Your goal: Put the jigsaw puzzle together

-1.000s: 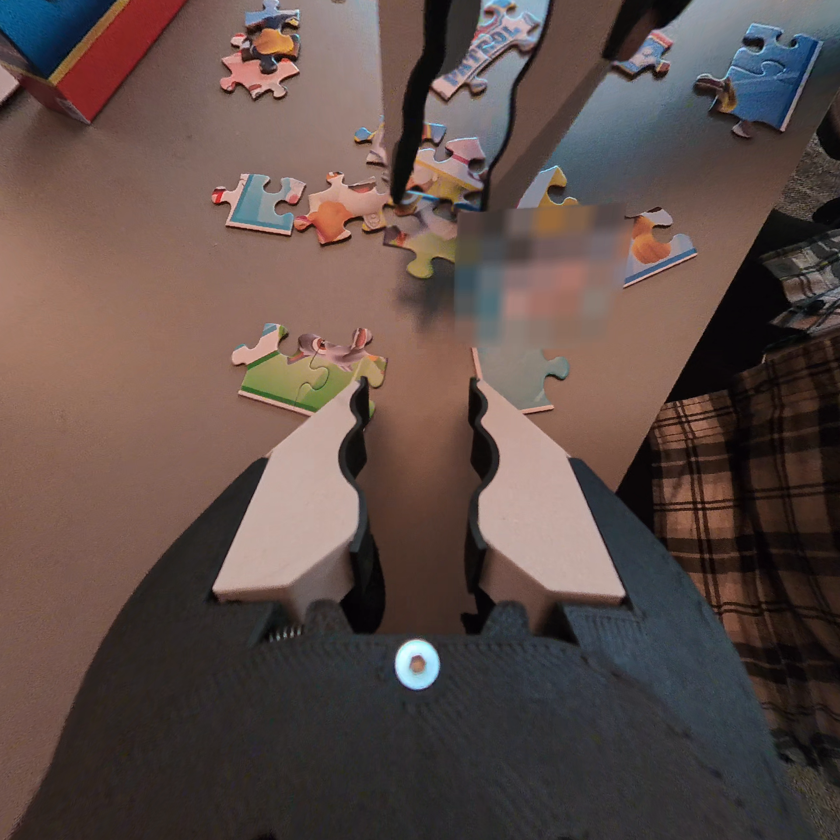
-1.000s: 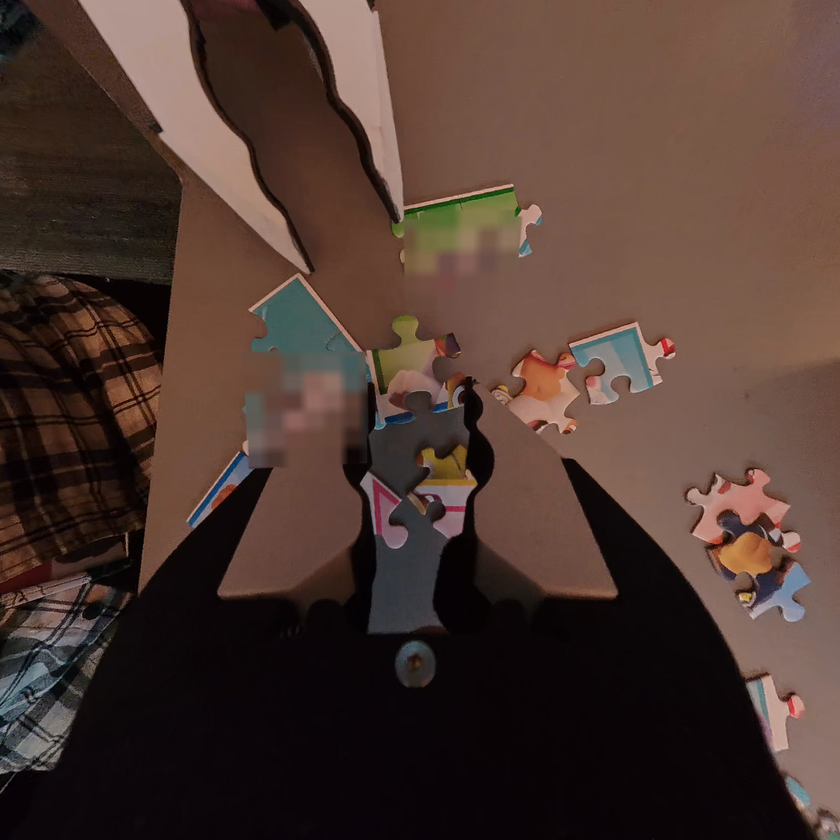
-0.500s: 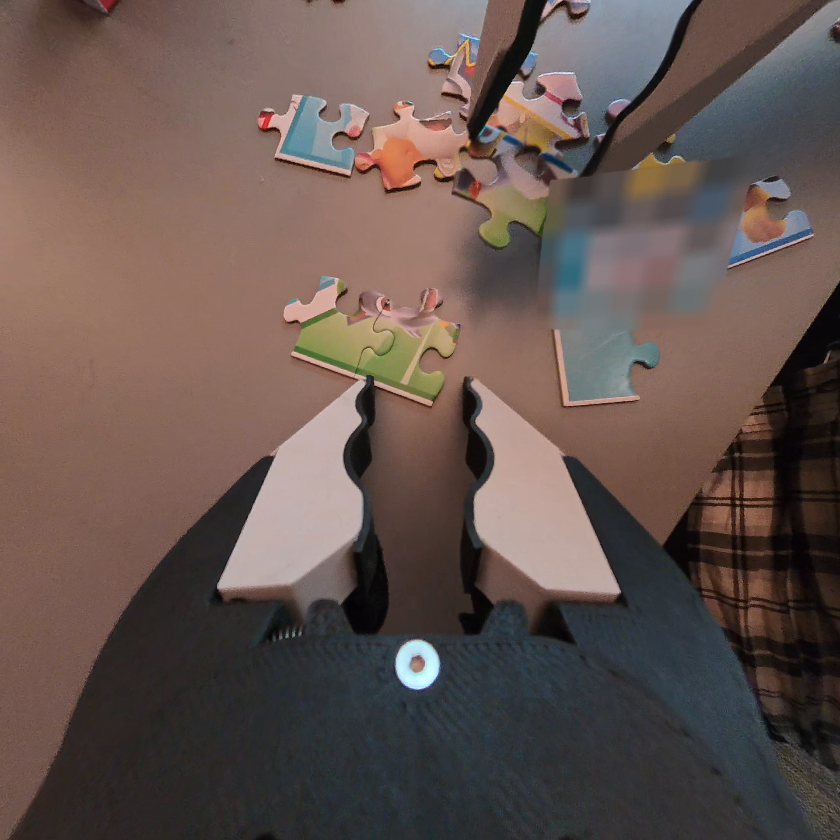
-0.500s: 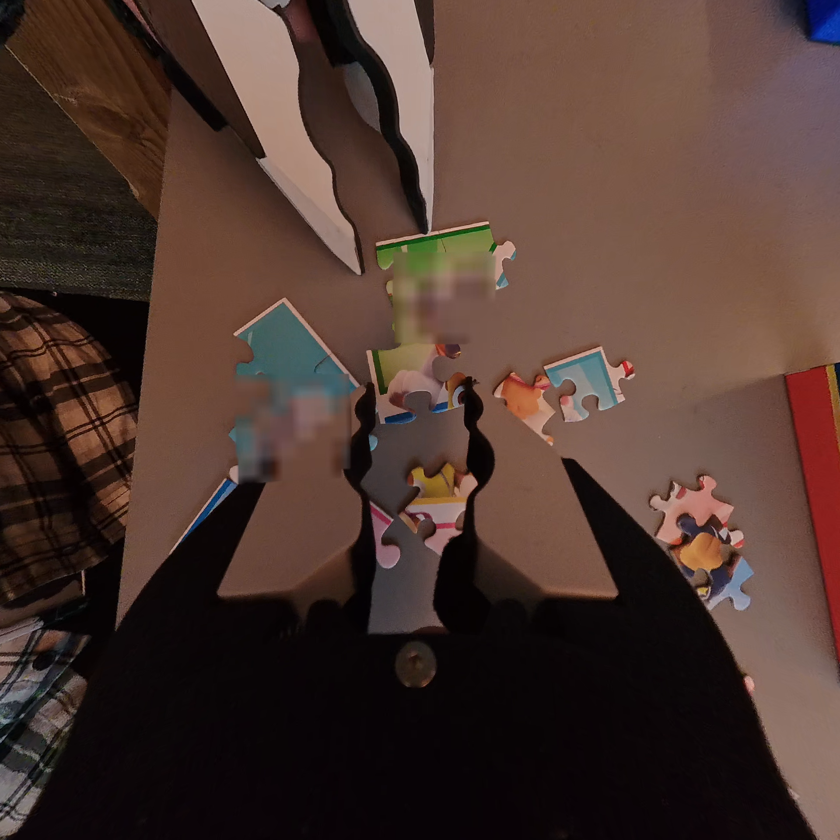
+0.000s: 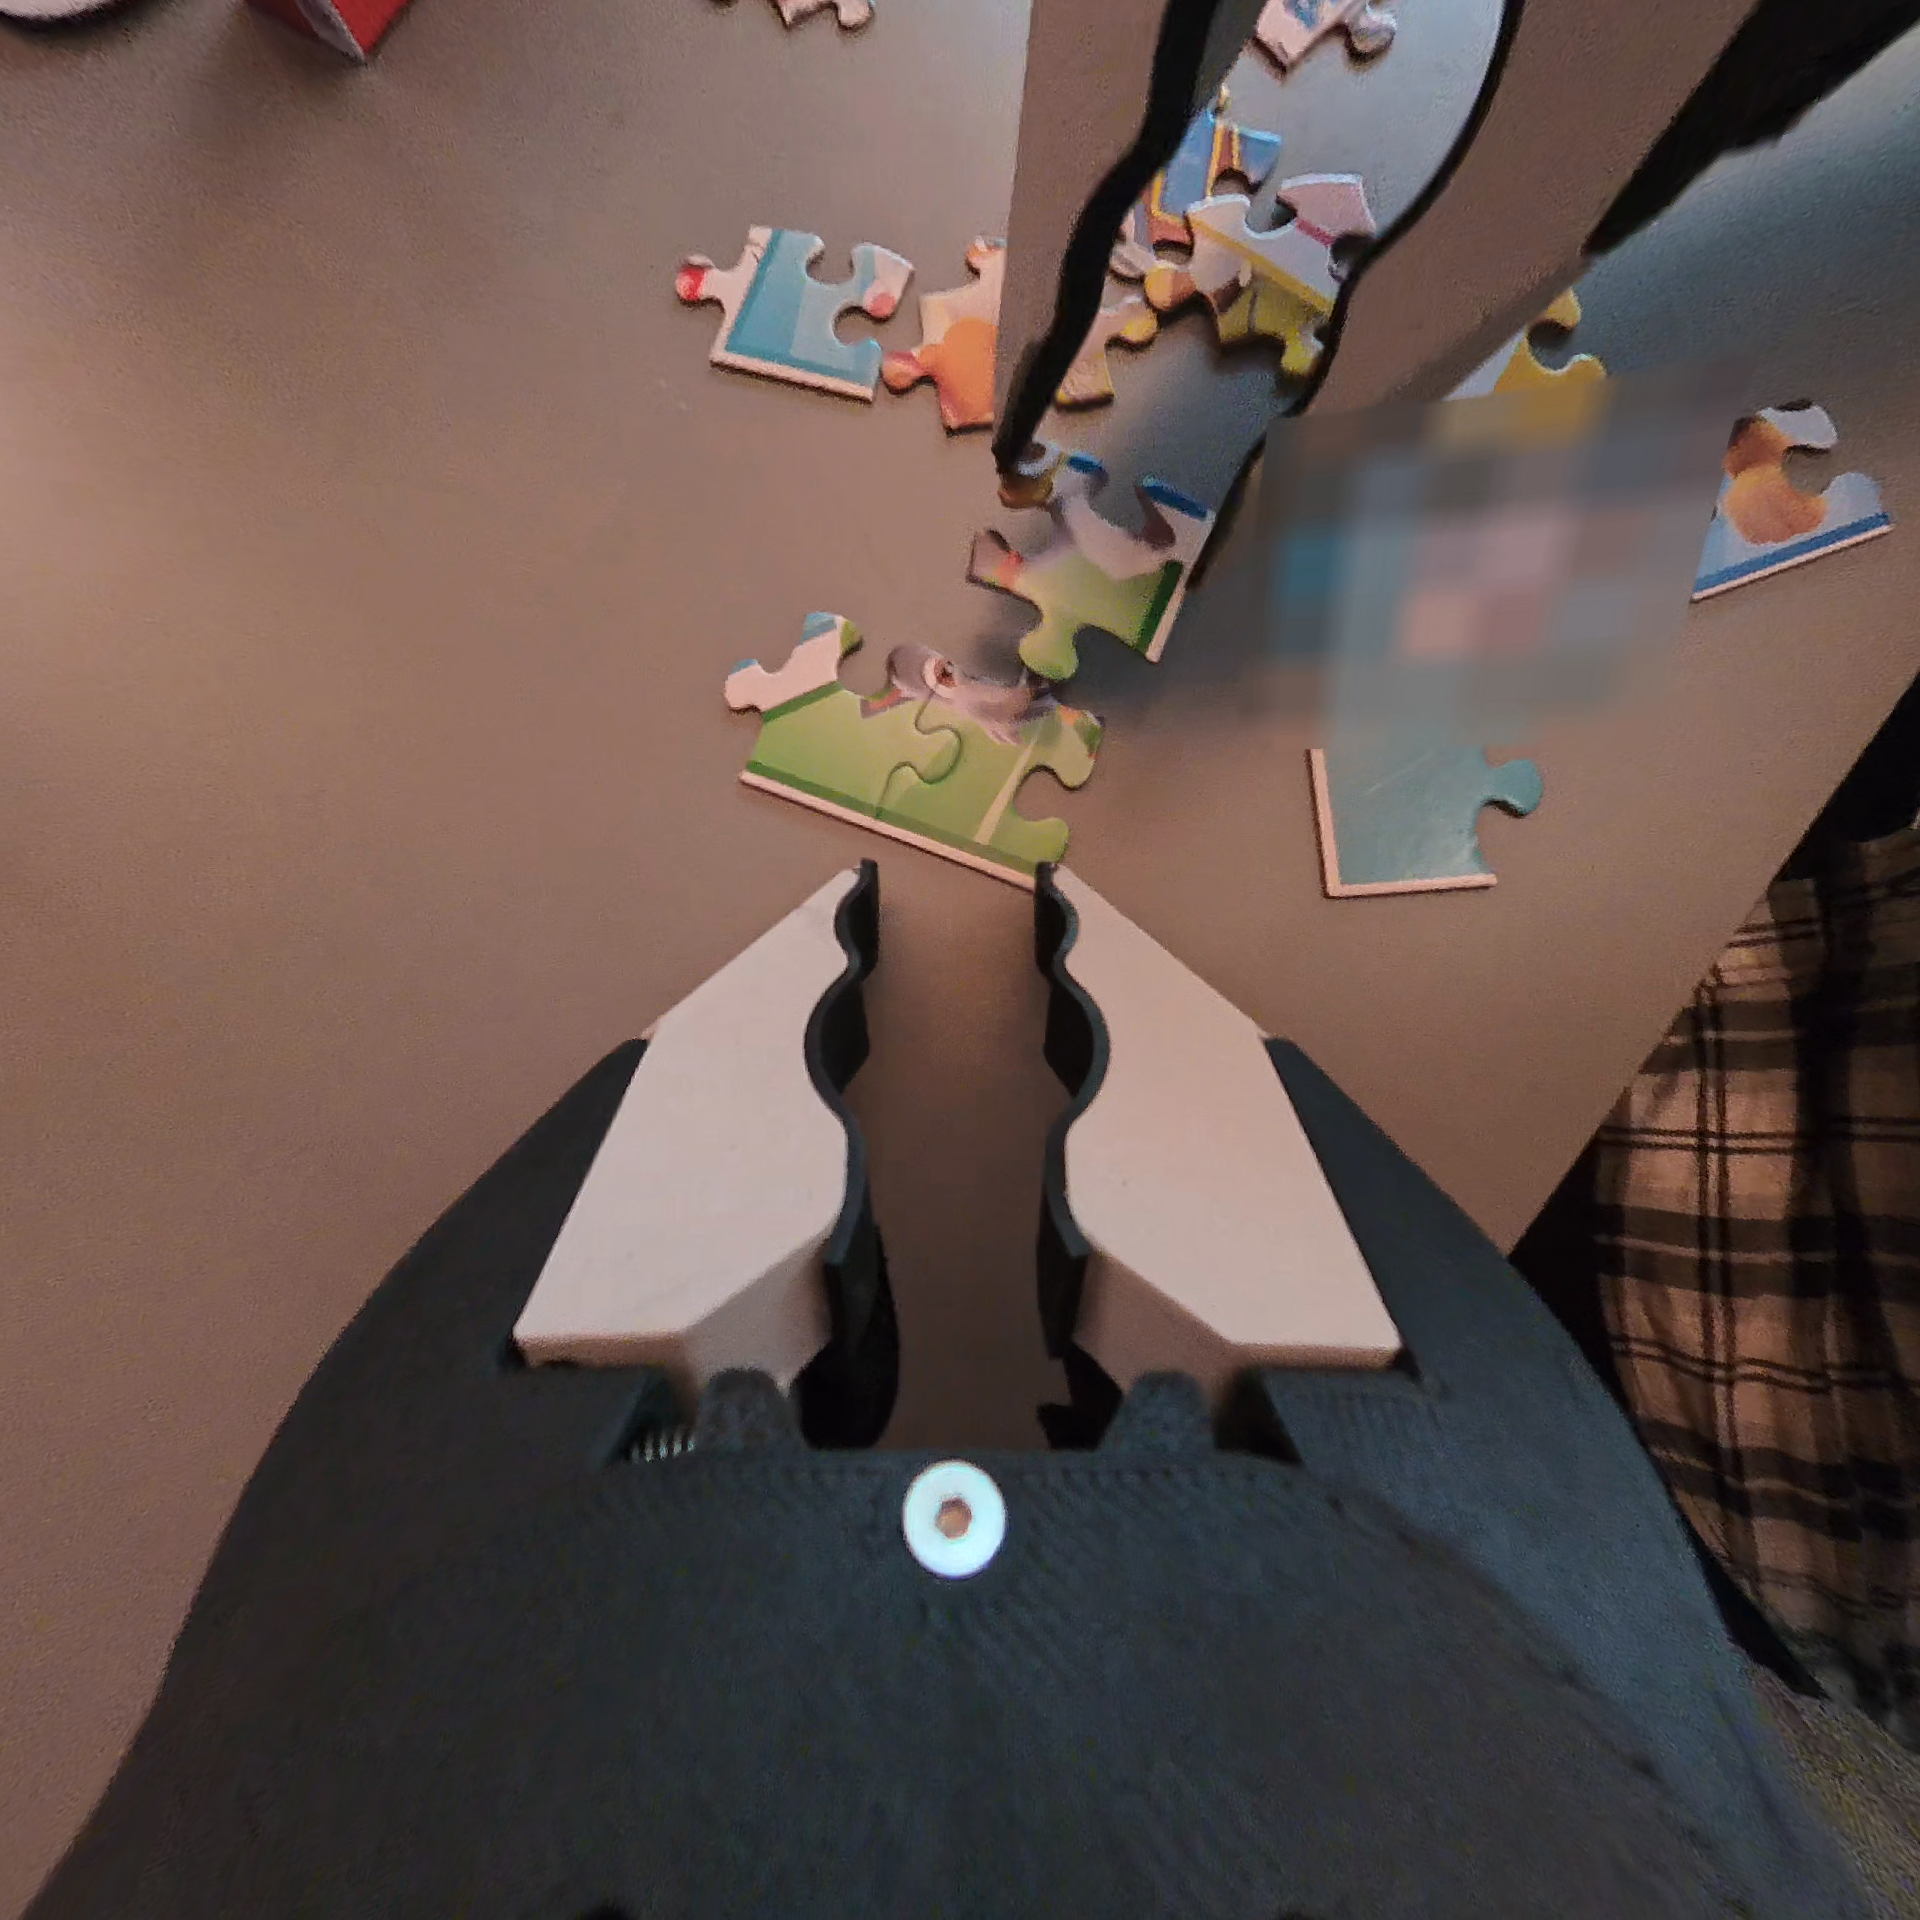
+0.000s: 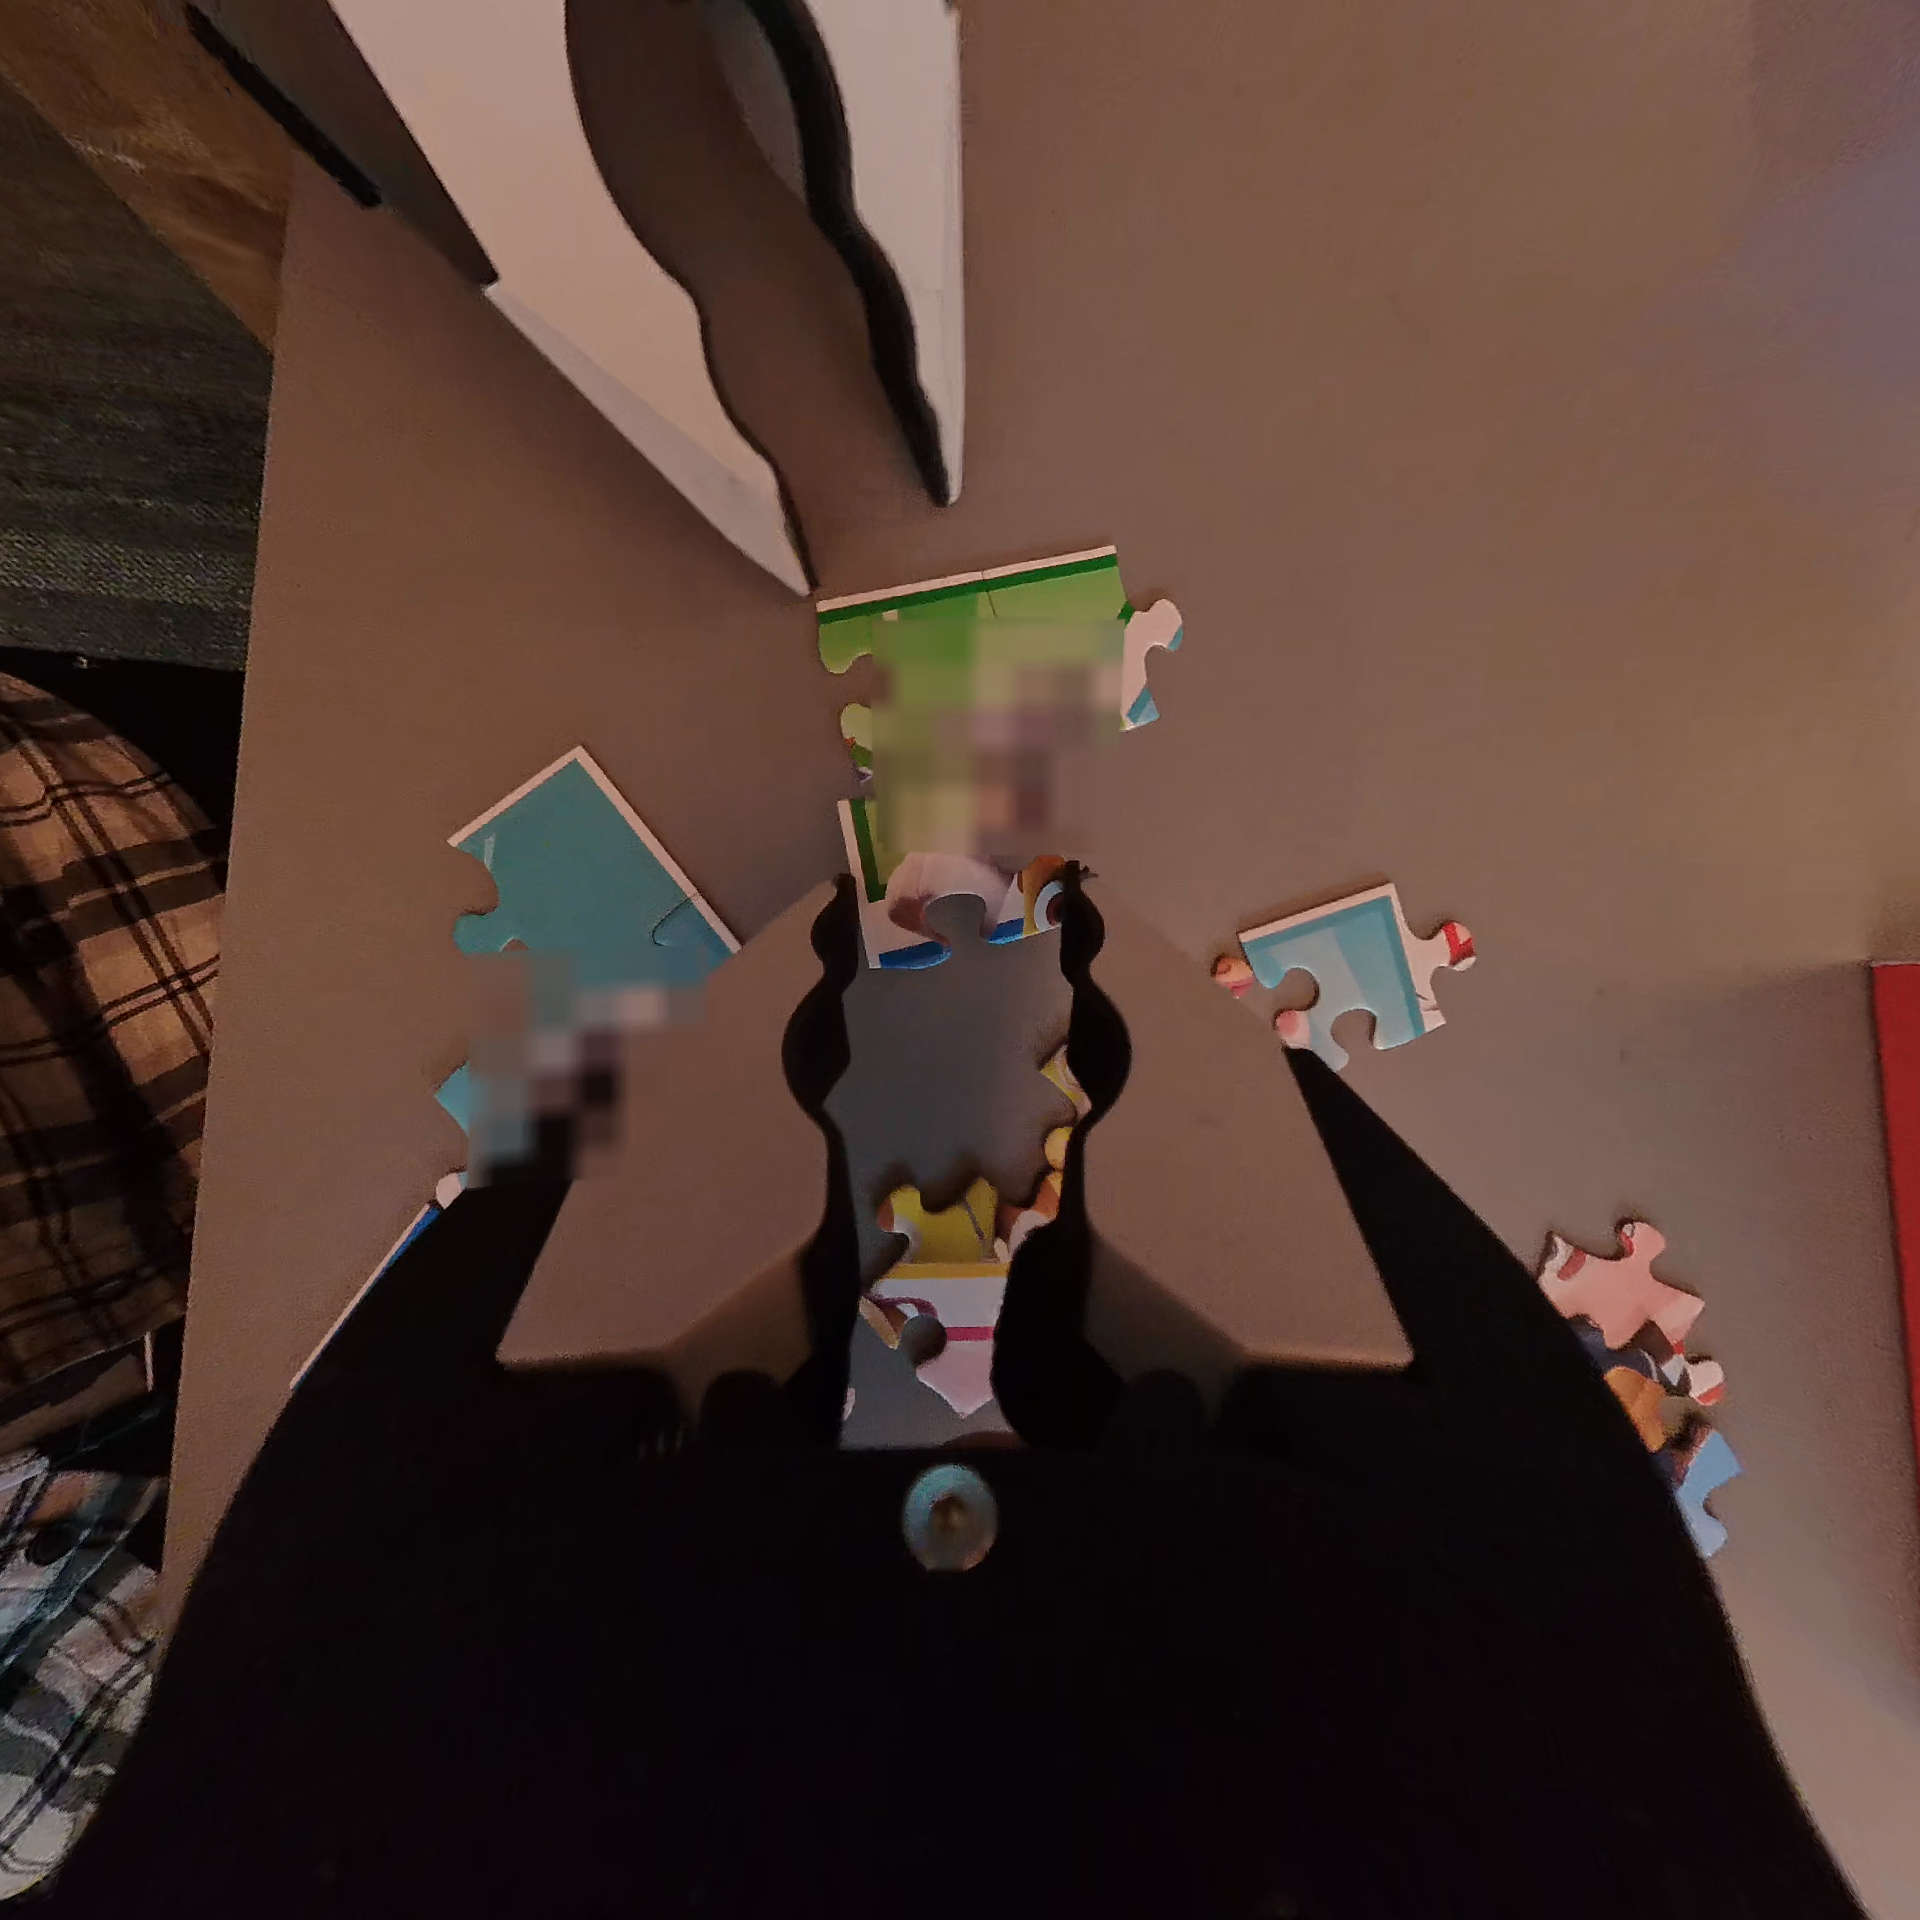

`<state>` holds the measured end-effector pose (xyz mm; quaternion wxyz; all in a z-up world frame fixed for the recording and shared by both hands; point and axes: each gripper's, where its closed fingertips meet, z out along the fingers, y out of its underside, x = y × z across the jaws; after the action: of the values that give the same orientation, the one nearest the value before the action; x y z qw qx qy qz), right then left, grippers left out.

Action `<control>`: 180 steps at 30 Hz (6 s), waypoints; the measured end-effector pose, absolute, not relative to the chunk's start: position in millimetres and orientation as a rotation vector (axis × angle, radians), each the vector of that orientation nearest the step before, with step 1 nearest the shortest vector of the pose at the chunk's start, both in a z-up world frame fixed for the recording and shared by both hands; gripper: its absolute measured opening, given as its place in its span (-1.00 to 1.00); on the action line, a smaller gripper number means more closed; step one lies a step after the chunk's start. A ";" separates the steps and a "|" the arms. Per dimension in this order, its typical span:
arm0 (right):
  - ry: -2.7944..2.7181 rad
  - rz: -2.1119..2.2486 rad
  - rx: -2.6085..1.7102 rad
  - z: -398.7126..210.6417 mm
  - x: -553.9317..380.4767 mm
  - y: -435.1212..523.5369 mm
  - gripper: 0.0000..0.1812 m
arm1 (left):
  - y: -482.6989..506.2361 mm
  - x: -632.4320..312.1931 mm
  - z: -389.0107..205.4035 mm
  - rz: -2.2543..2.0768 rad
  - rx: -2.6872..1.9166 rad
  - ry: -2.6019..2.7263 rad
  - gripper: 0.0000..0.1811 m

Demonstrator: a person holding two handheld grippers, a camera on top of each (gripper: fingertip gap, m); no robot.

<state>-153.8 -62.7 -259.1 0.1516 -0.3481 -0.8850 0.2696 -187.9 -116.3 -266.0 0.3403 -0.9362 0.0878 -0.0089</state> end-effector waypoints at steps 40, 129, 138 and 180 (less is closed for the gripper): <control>-2.464 0.786 -1.286 -273.8 -141.0 -80.2 -0.59 | -102.0 -201.2 -273.4 -0.046 -2.471 0.020 -0.89; -2.294 0.913 -1.446 -258.9 -155.5 -106.4 -0.63 | -99.2 -204.7 -268.4 0.077 -2.388 -0.177 -0.74; -2.391 0.817 -1.388 -273.4 -147.0 -94.4 -0.61 | -109.2 -210.8 -272.5 0.100 -2.418 -0.215 -0.72; -2.499 0.724 -1.362 -260.8 -89.0 -15.3 -0.50 | -92.2 -225.5 -254.8 0.106 -2.361 -0.051 -0.58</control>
<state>-89.0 -15.3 -260.8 0.1022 -0.4614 -0.8465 0.2453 -225.5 -92.2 -254.8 0.3792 -0.9242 -0.0202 0.0415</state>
